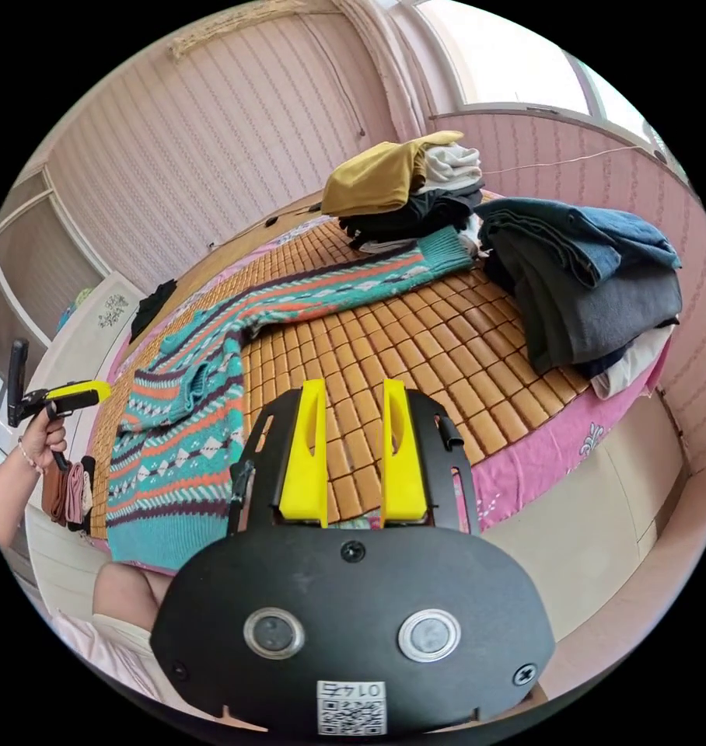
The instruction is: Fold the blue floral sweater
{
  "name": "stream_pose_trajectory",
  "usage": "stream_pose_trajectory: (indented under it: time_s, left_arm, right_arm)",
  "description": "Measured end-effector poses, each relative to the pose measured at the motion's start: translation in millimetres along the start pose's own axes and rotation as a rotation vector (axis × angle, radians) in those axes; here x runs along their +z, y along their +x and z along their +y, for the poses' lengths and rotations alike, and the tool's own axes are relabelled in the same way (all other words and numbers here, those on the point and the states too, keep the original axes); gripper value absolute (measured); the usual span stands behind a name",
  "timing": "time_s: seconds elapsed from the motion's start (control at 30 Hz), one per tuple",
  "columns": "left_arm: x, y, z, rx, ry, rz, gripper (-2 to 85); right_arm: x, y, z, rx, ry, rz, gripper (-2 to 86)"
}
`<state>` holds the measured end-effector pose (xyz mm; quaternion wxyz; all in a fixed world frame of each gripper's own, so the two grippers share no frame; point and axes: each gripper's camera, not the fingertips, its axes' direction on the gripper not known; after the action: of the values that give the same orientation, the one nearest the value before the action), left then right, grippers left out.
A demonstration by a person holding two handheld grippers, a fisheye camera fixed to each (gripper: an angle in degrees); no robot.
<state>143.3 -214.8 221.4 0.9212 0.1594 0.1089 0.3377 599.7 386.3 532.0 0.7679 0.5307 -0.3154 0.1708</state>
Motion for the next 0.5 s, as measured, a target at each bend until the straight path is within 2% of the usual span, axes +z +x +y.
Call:
stream_pose_trajectory:
  time_s: [0.17, 0.33, 0.5]
  left_arm:
    - [55, 66, -78, 0.132, -0.024, 0.020, 5.8]
    - [101, 111, -153, 0.200, -0.021, 0.041, 6.1]
    - [148, 152, -221, 0.247, -0.011, 0.052, 6.7]
  right_arm:
    - [2, 45, -54, 0.058, 0.042, -0.119, 13.5]
    - [10, 72, -117, 0.056, 0.054, -0.056, 14.4]
    - [15, 93, -138, 0.113, -0.021, -0.059, 16.7]
